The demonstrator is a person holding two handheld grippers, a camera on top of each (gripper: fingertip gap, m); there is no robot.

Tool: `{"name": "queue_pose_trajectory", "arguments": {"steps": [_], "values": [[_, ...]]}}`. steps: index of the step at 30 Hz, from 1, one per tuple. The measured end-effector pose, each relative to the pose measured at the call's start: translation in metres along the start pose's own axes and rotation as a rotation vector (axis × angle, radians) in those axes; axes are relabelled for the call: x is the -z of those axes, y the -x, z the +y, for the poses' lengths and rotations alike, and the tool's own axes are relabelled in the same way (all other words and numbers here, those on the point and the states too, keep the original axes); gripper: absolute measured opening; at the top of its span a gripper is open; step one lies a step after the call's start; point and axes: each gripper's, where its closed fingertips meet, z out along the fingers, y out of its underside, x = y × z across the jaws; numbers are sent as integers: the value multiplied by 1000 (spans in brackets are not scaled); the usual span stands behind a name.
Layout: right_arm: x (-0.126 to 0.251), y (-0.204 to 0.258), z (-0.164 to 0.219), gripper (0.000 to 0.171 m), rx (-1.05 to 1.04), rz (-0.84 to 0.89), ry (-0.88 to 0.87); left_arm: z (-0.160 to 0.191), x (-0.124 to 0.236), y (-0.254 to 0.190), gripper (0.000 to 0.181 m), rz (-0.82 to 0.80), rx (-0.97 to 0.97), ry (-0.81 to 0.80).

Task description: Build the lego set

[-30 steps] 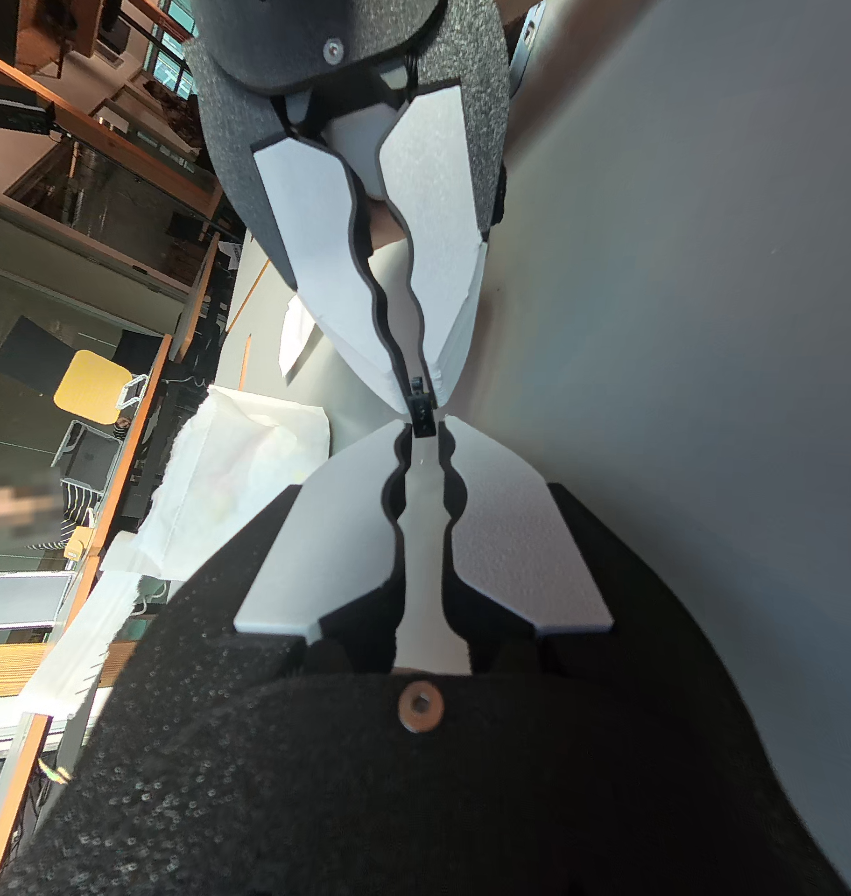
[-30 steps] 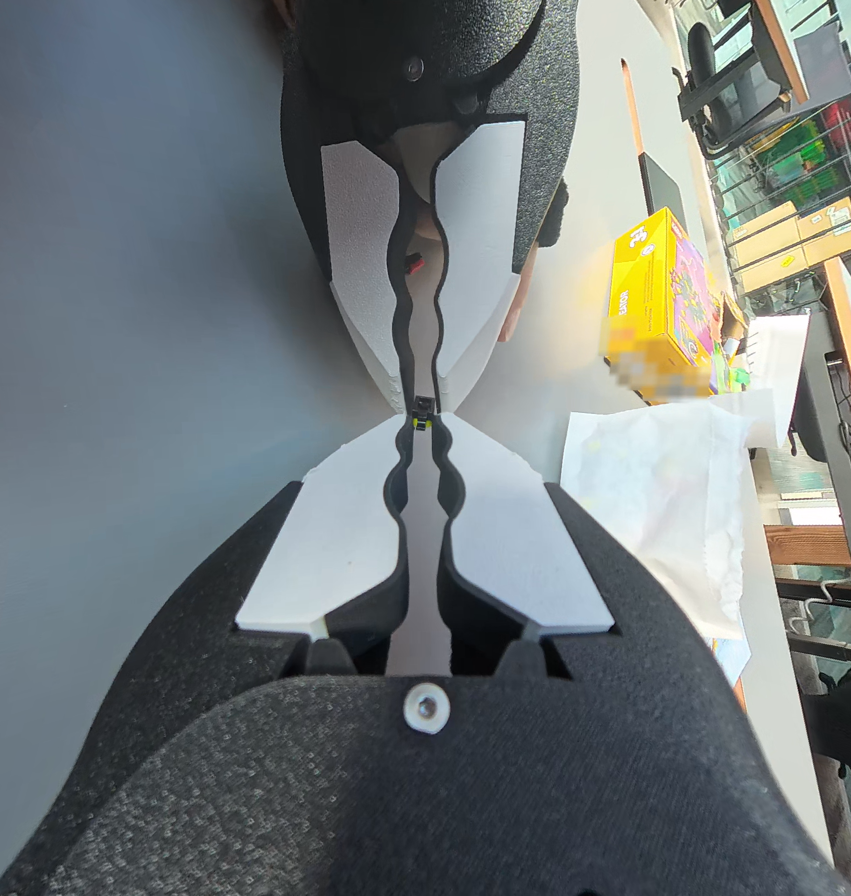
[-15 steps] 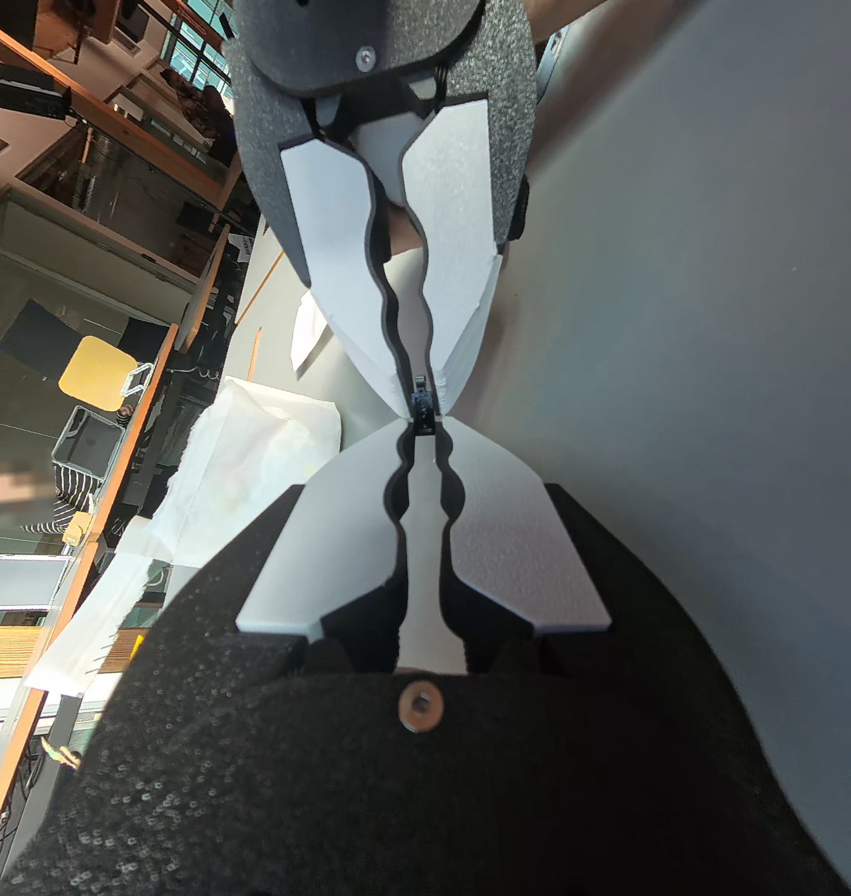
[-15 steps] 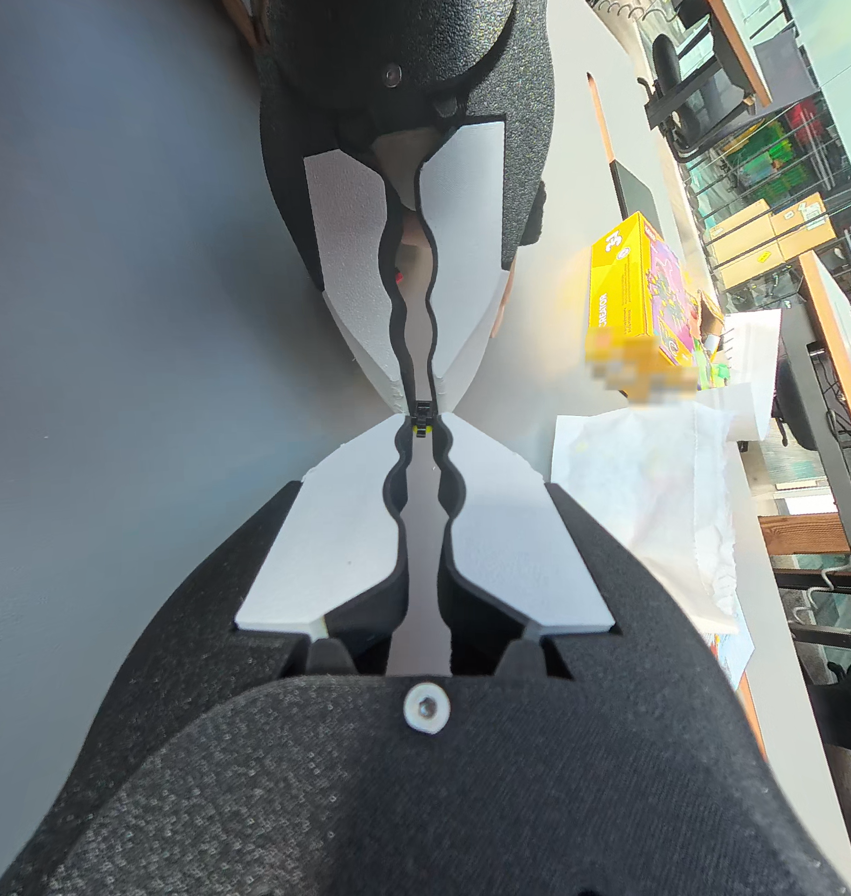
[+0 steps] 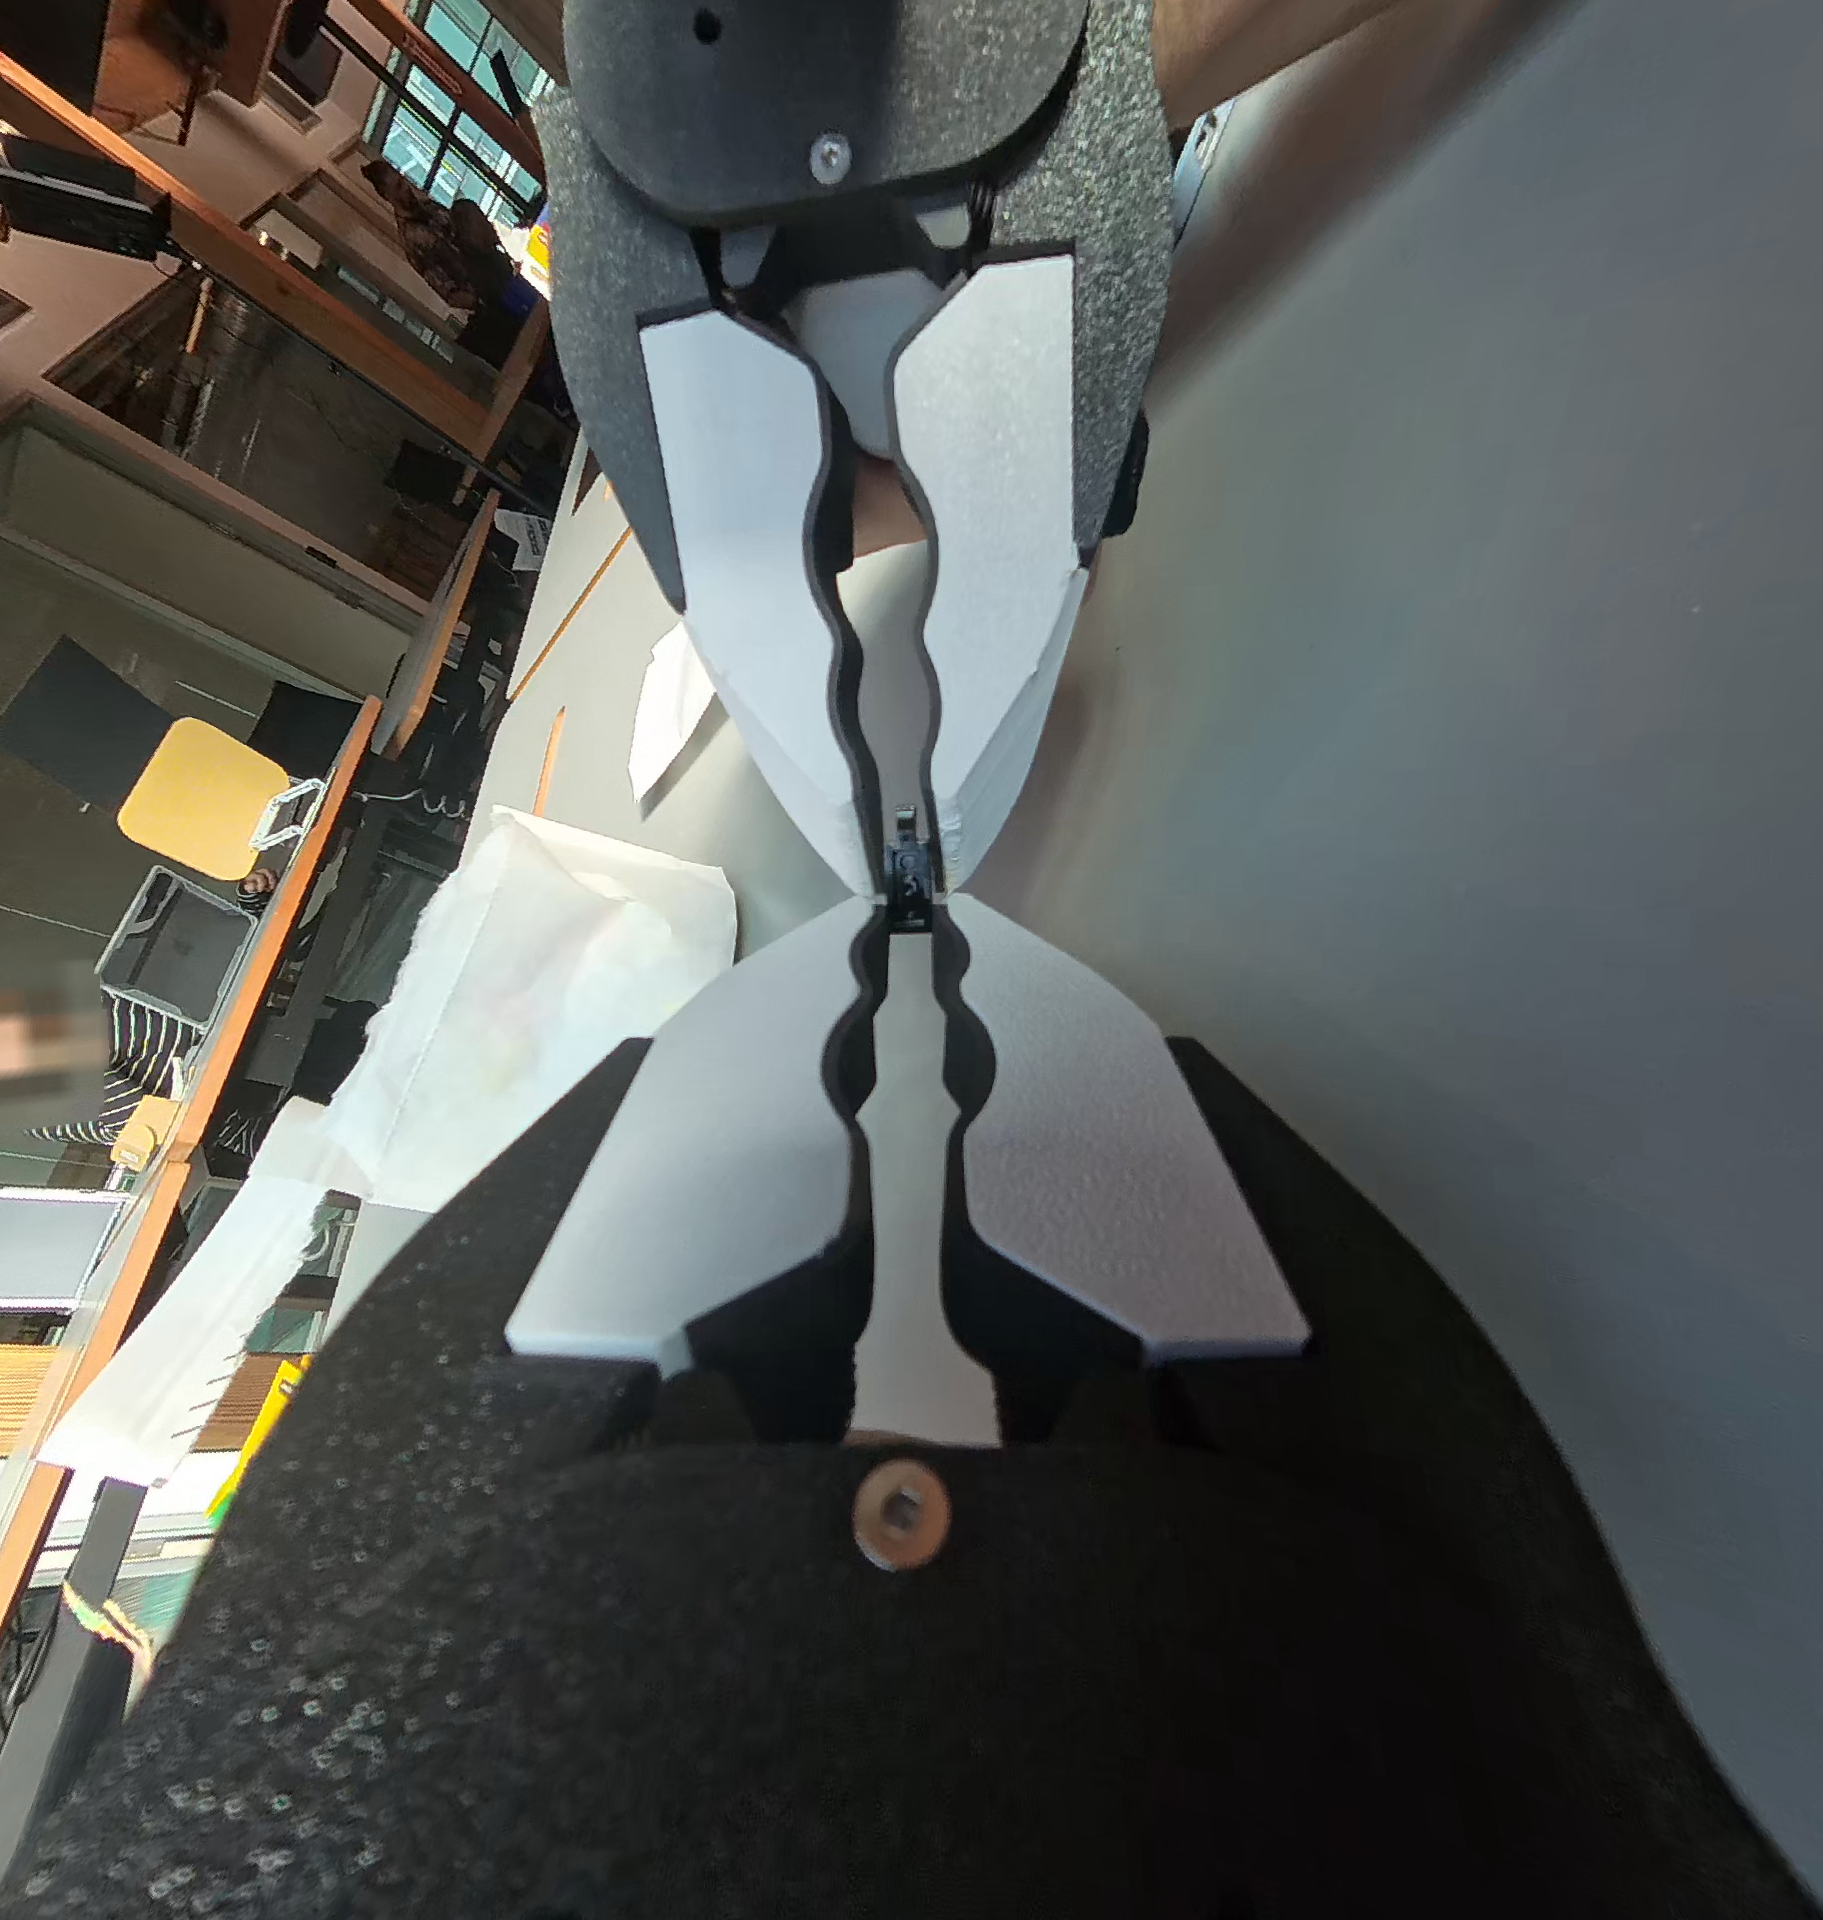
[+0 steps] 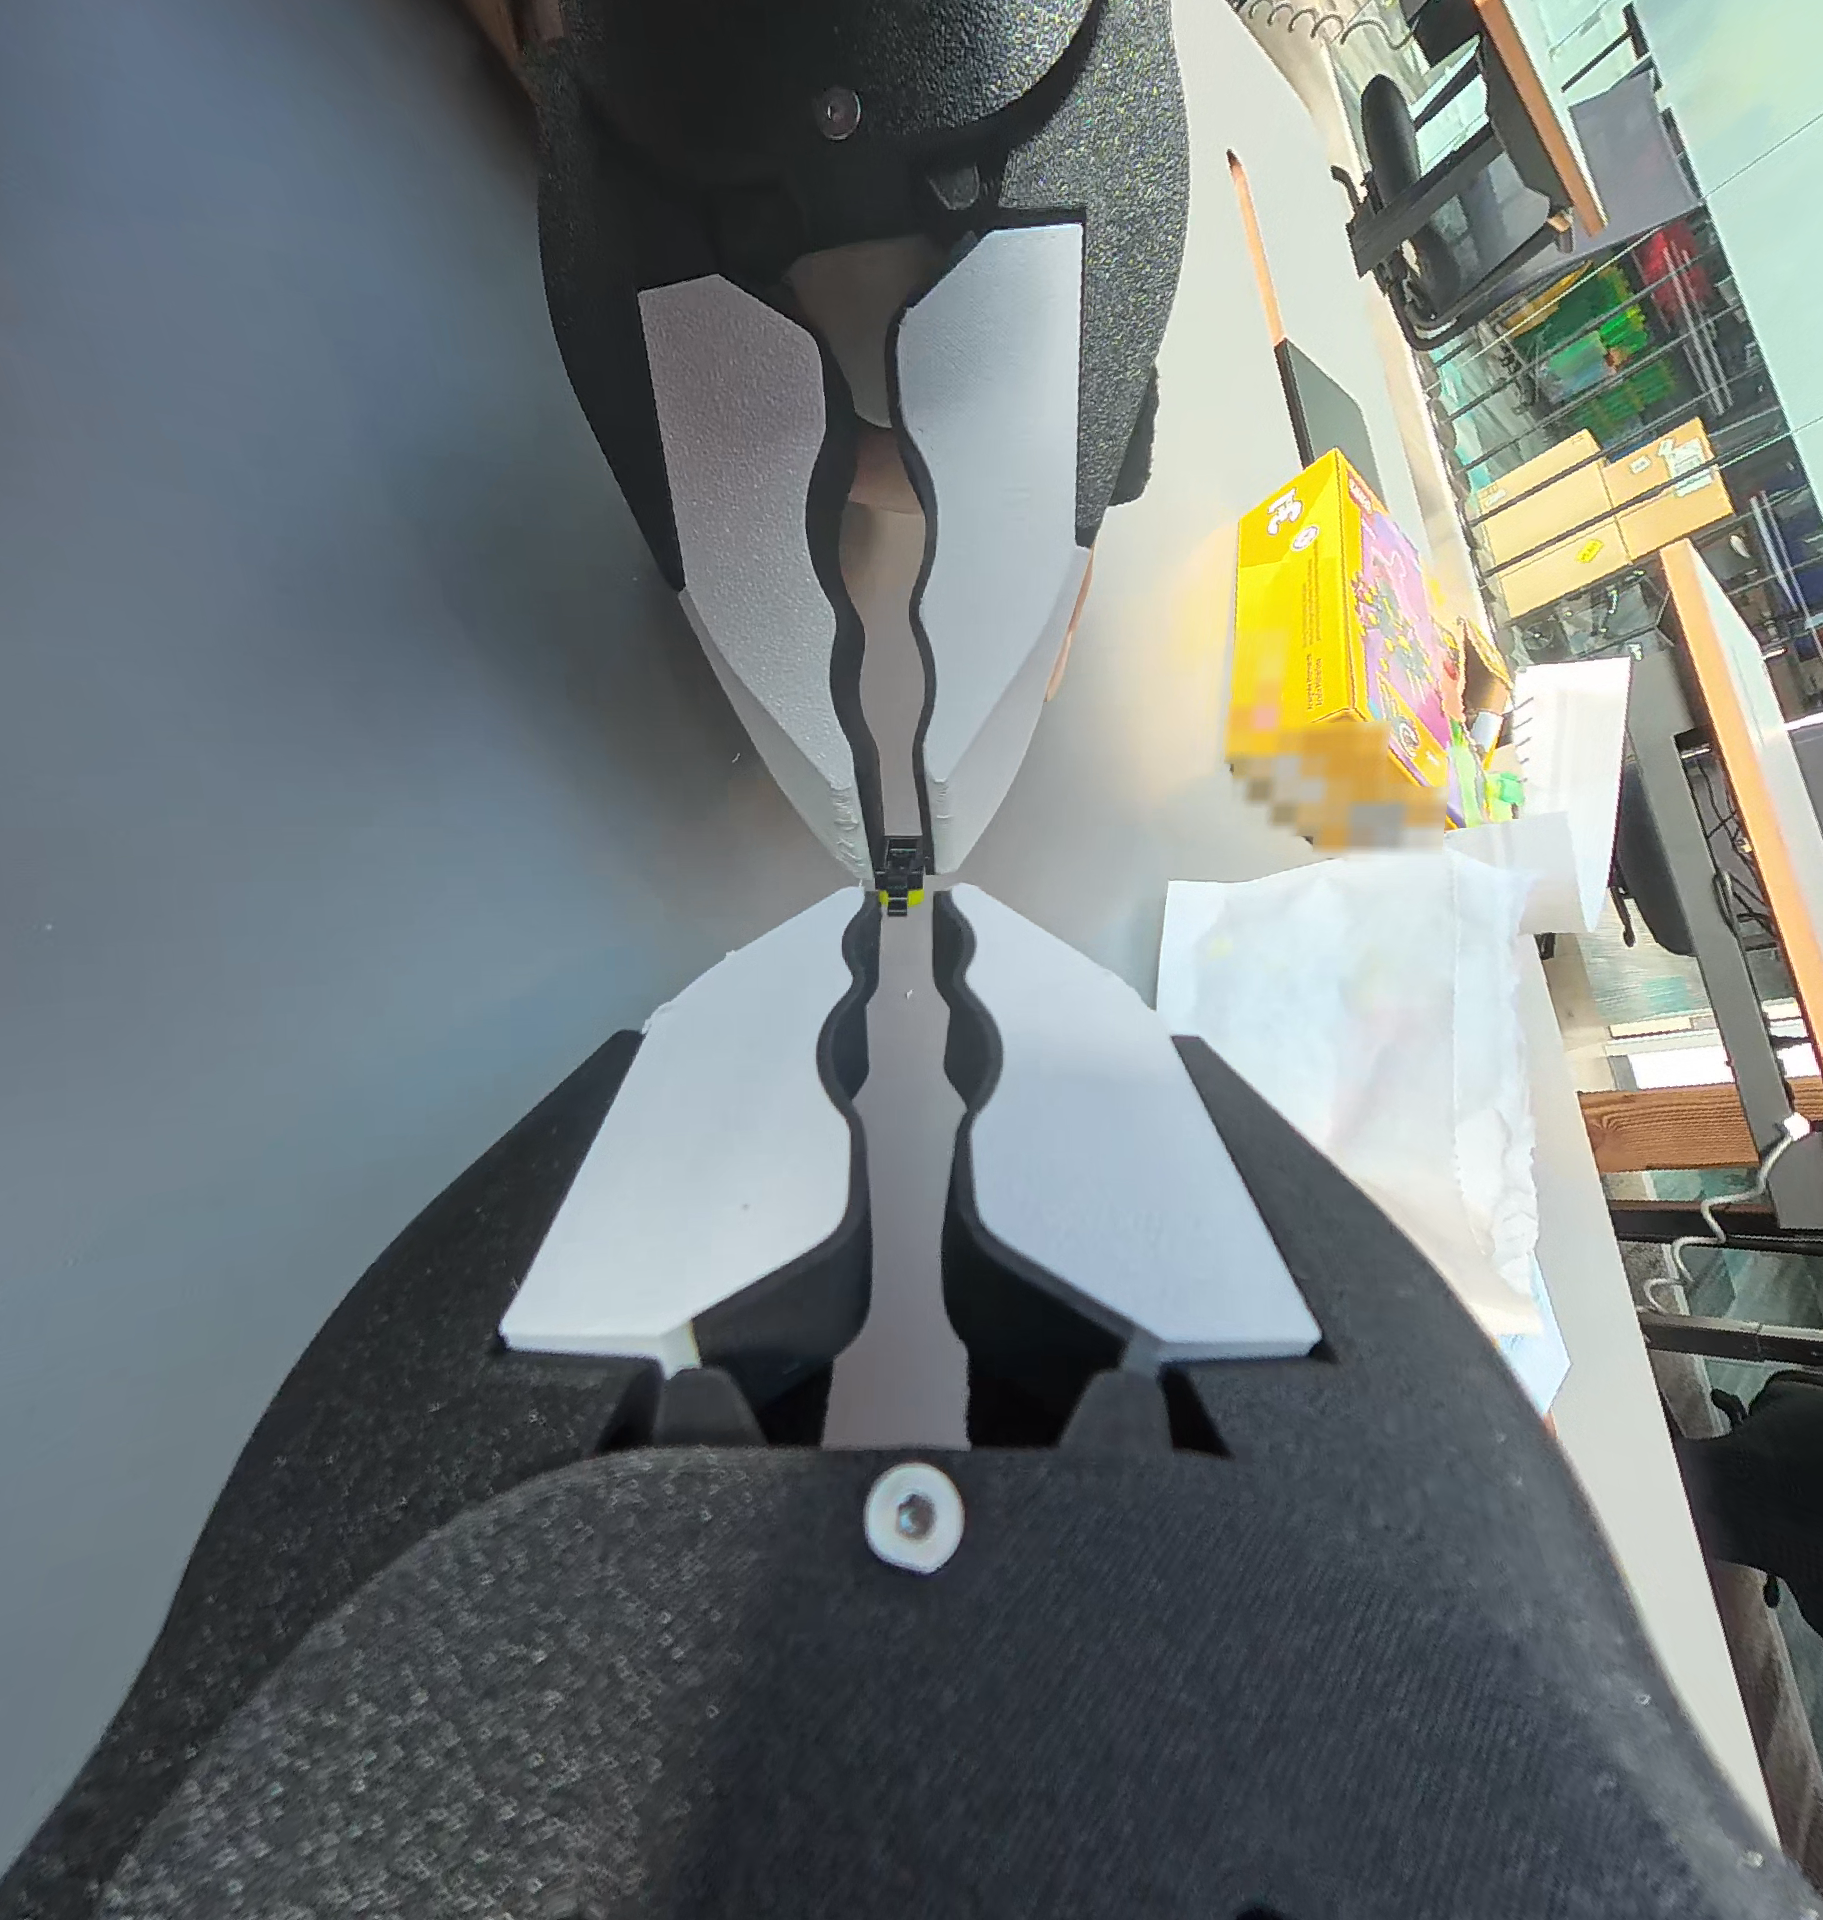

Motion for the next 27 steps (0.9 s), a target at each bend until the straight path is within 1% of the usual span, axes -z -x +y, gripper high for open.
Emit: {"name": "queue_pose_trajectory", "arguments": {"steps": [10,16,20,27], "values": [[0,3,-2,7,22,-14,-6,-2,0,-2,7,27,34,-17],[1,6,-6,6,56,-20,-7,-4,2,-5,7,103,155,-52],[-2,4,-2,7,114,27,34,-1,1,-6,7,114,175,-34],[-3,5,0,8,114,18,62,2,-1,-8,7,121,177,-3]]}}
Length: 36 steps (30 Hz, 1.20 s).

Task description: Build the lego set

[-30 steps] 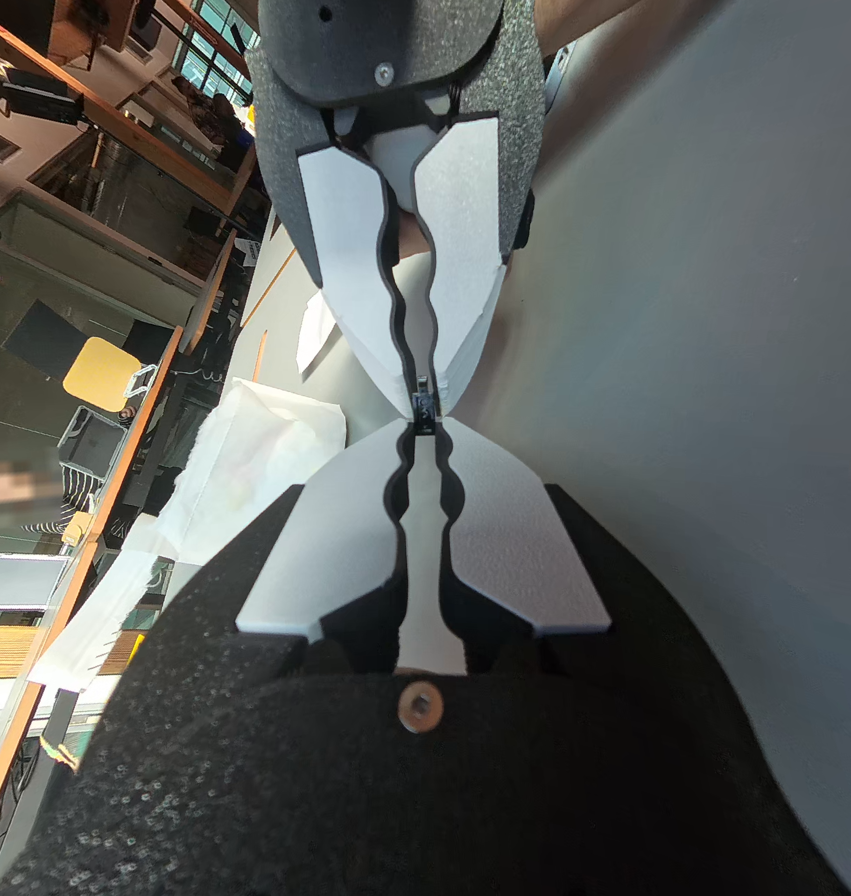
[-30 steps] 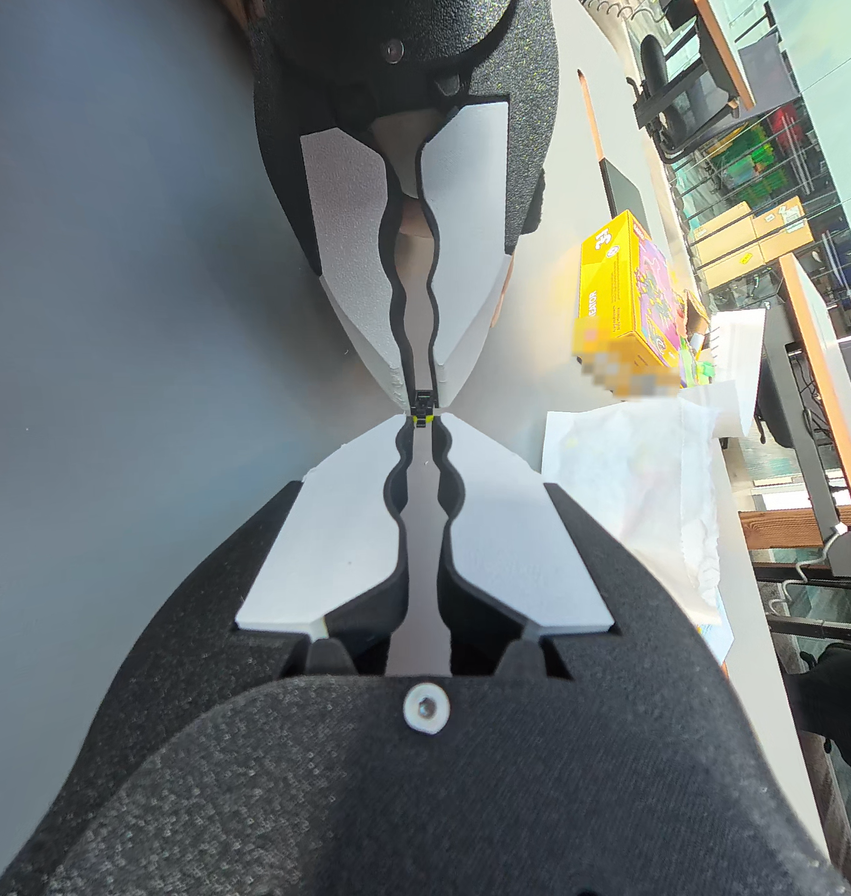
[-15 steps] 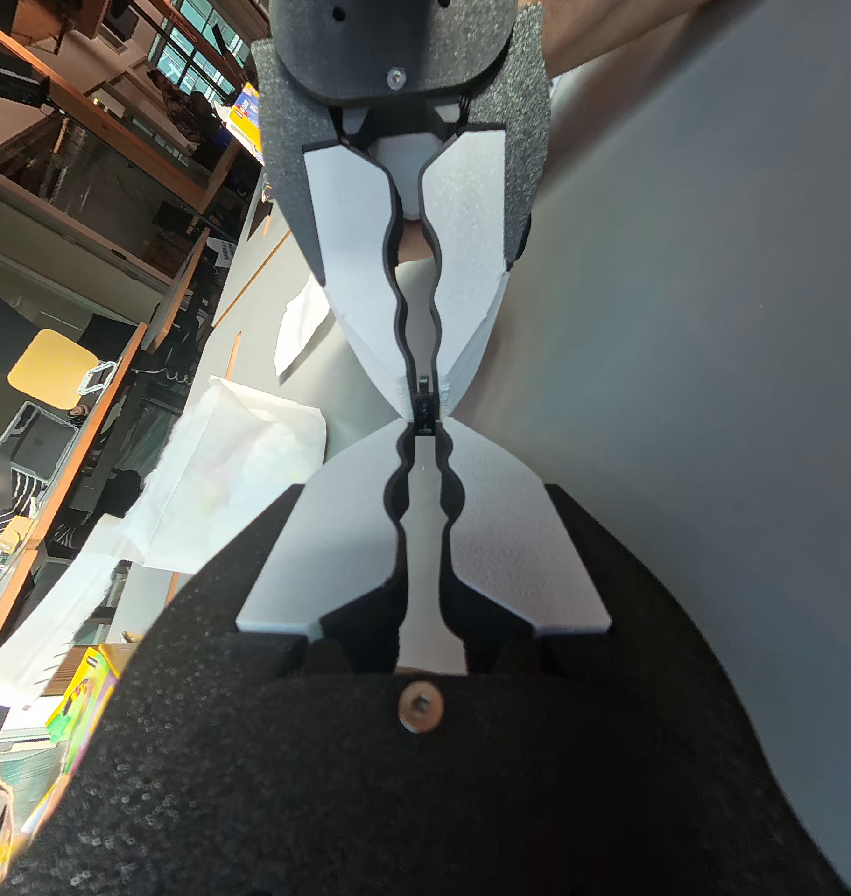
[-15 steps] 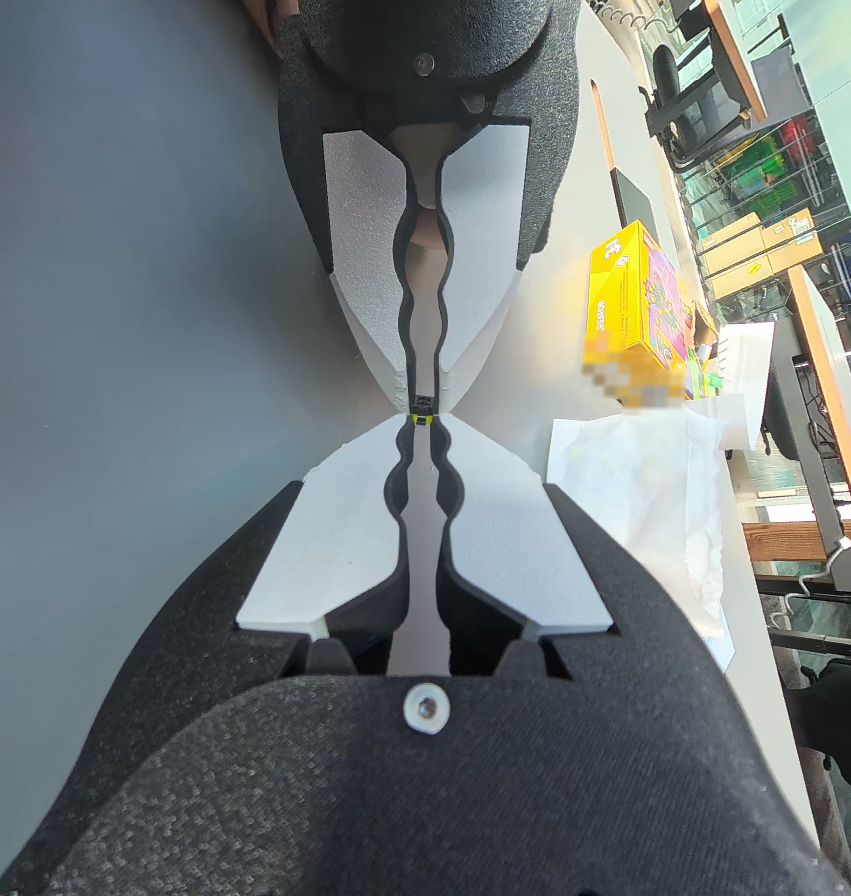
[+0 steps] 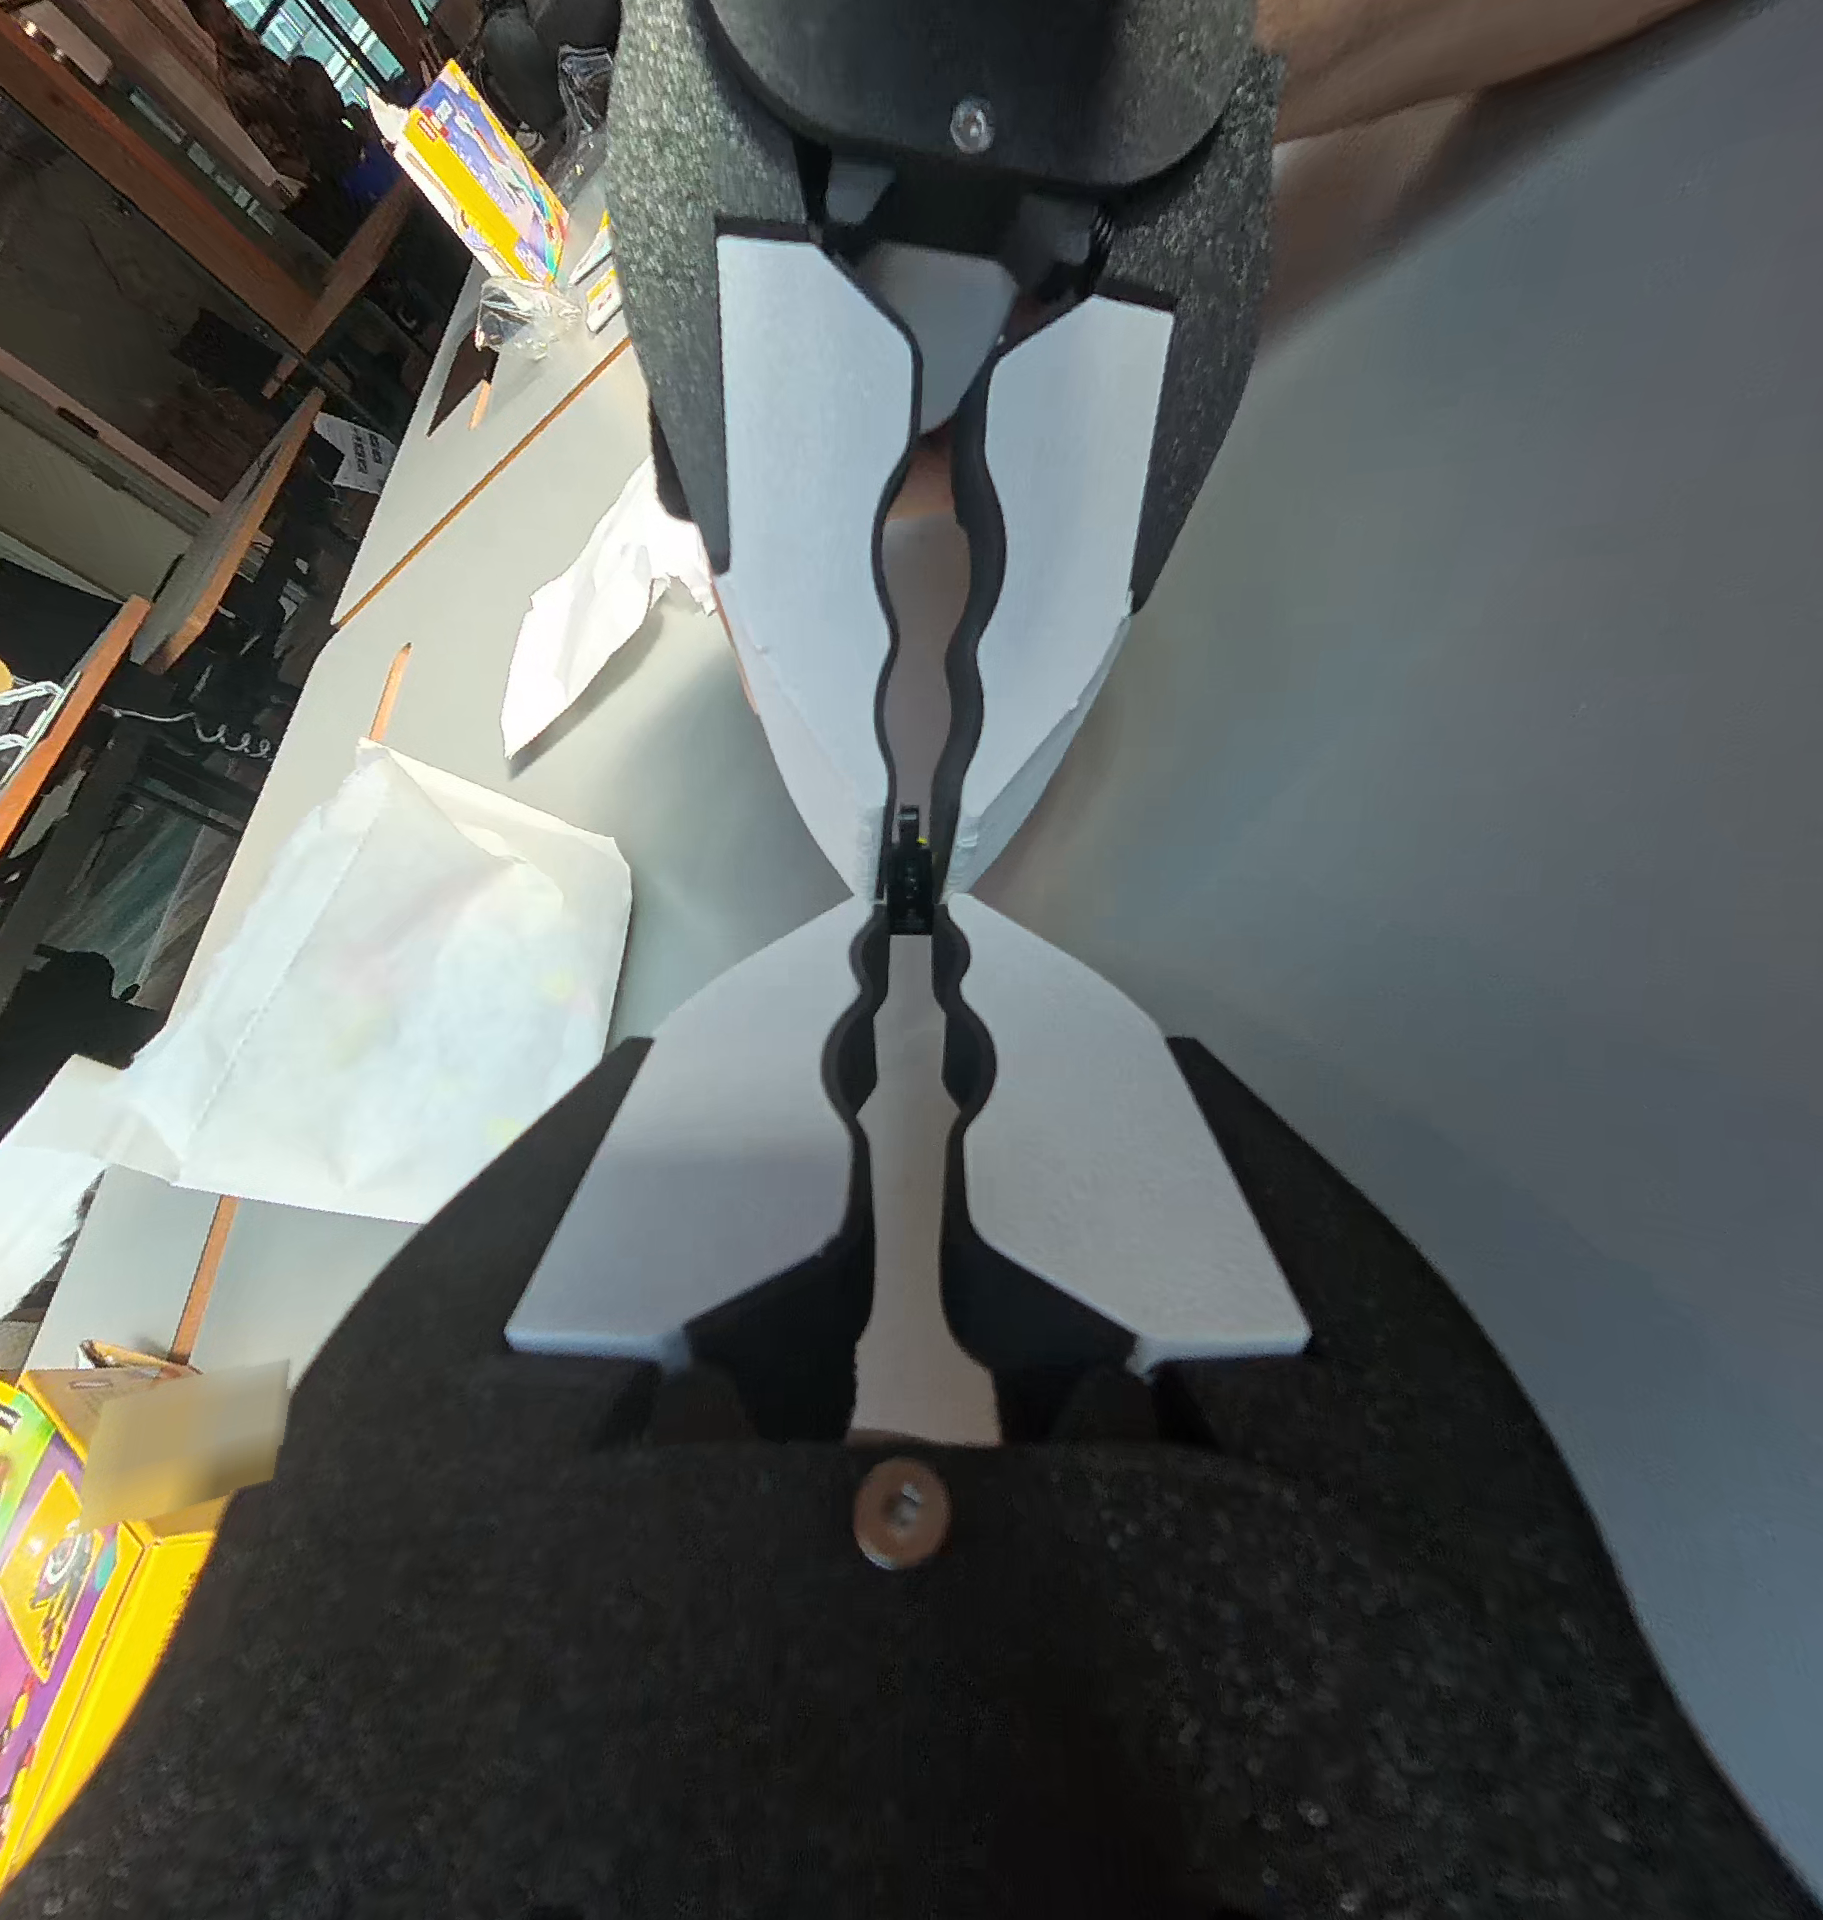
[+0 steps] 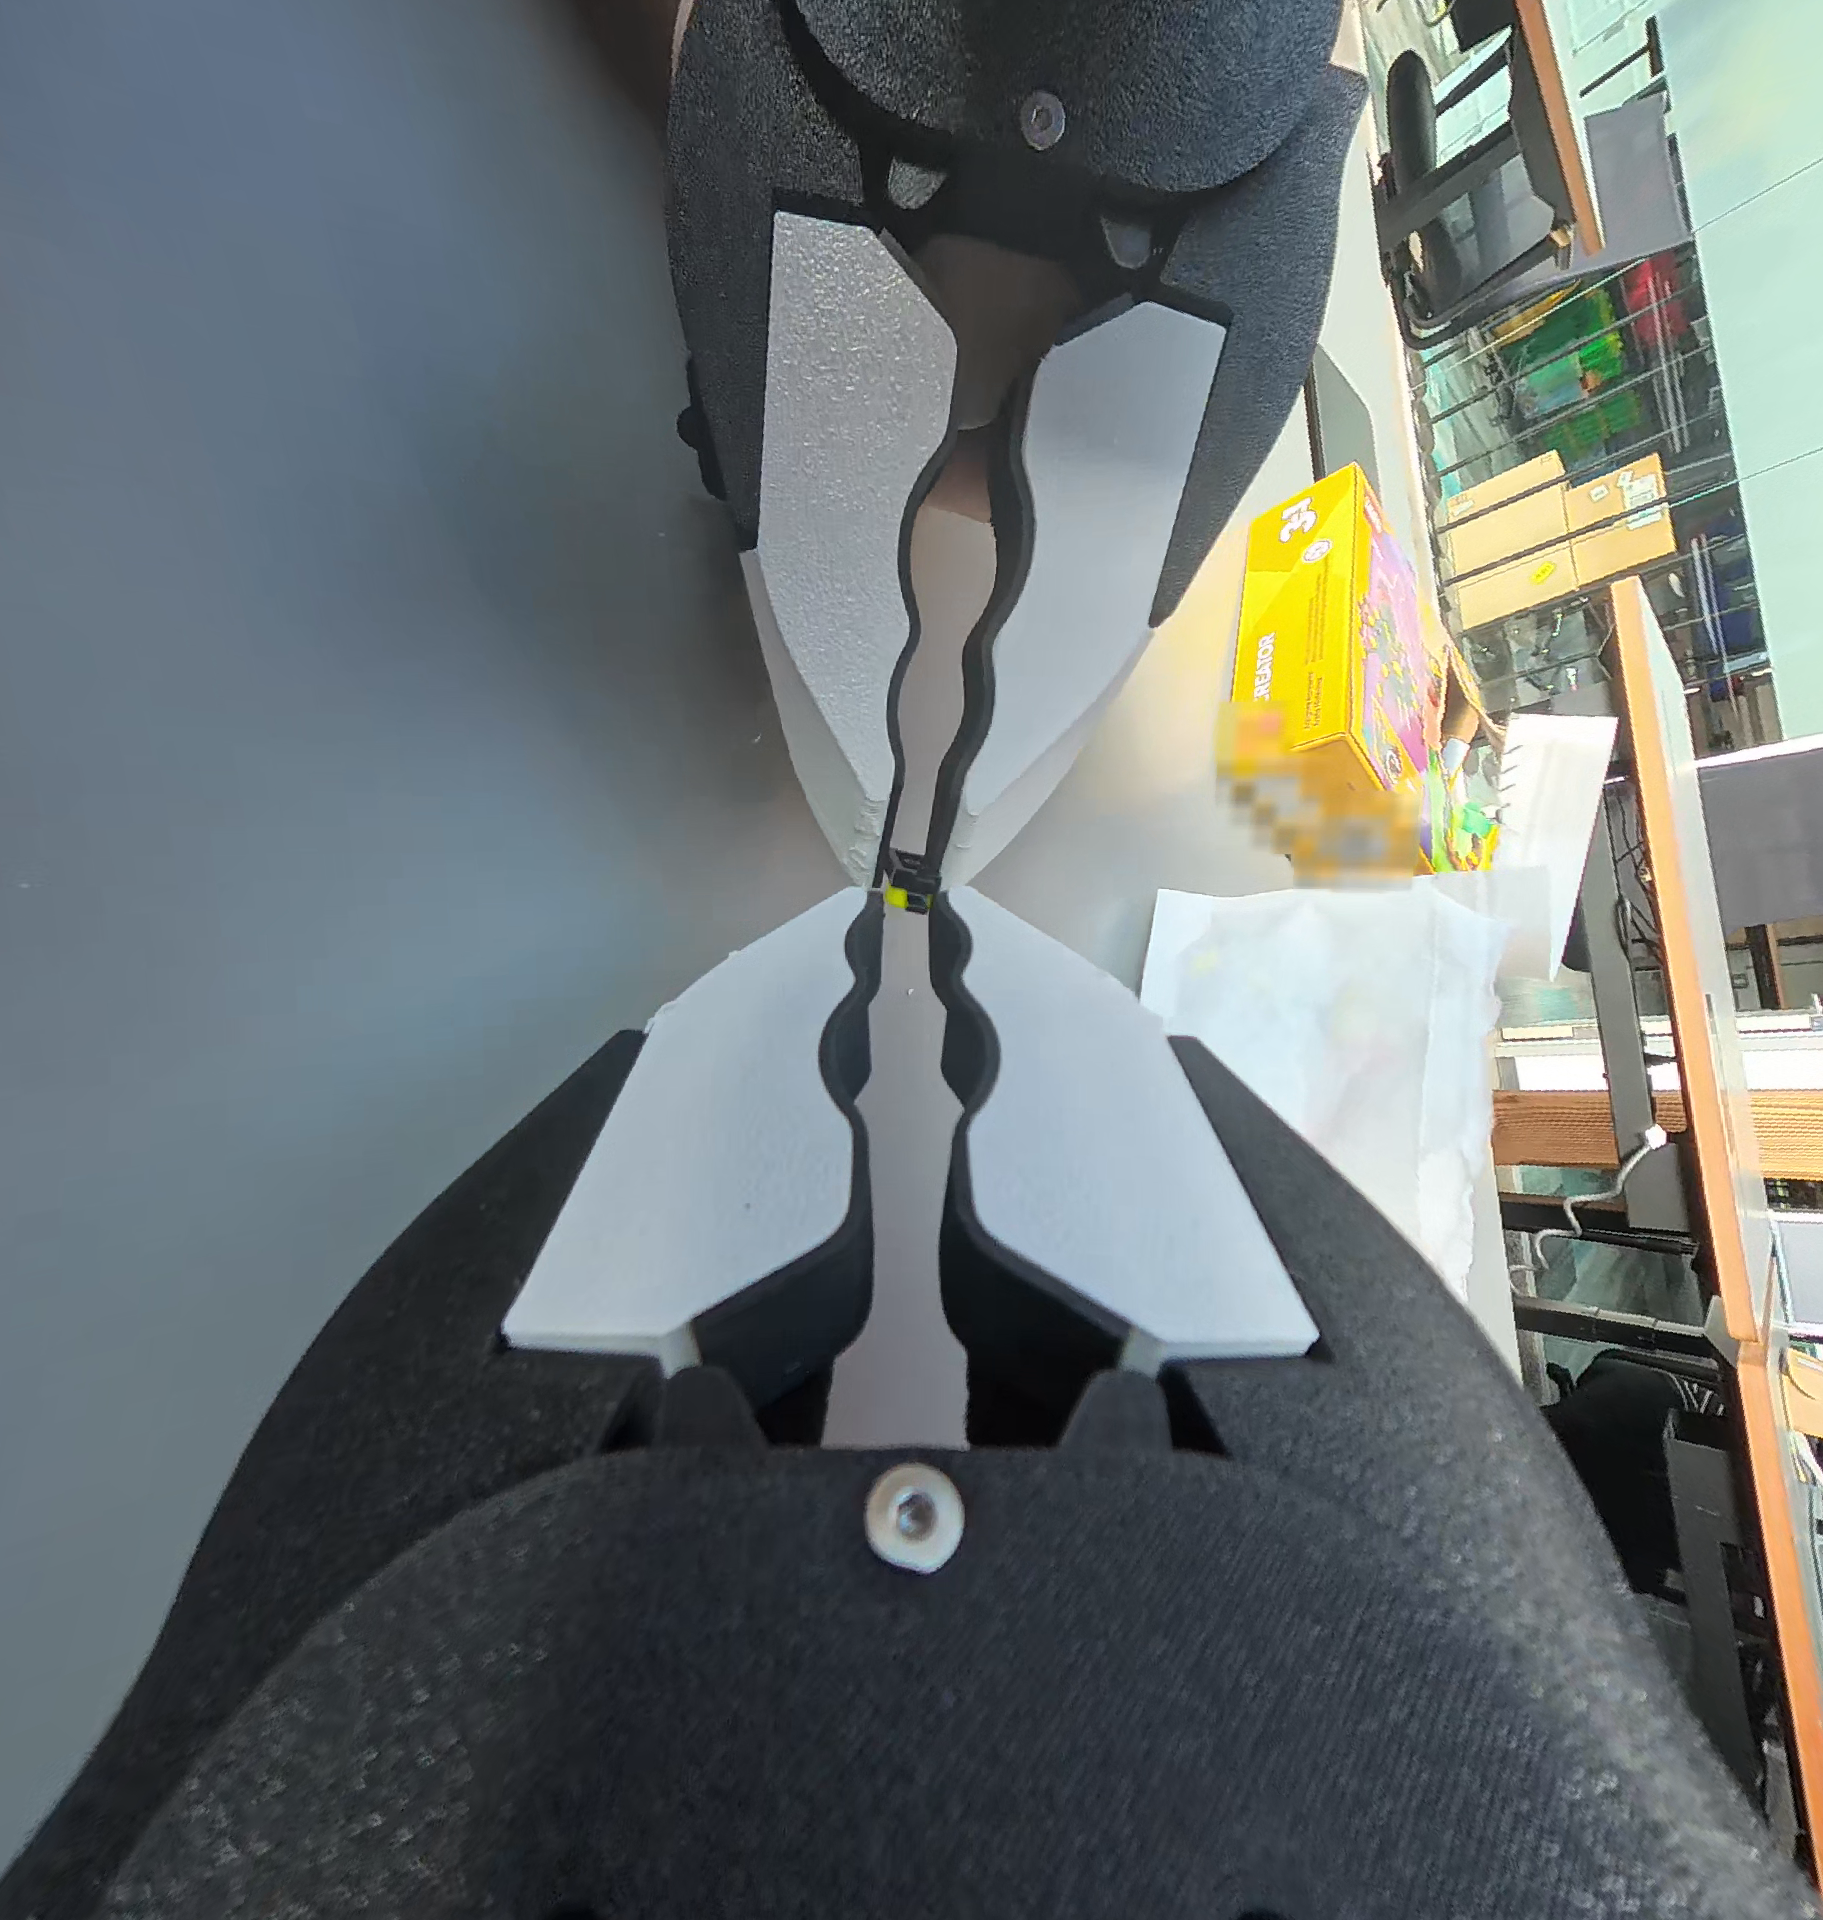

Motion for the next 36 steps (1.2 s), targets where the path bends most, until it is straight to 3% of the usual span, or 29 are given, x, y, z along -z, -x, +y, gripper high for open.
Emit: {"name": "queue_pose_trajectory", "arguments": {"steps": [11,16,20,36], "values": [[-4,-6,15,0,-84,-2,106,5,-3,4,7,-57,-63,76],[-3,-5,14,0,-89,1,65,12,-2,9,7,-81,-44,94],[-2,-8,4,12,-115,10,11,12,-3,9,7,-88,-60,103],[-7,-5,8,7,-121,-12,74,14,-4,8,7,-102,-107,142]]}}
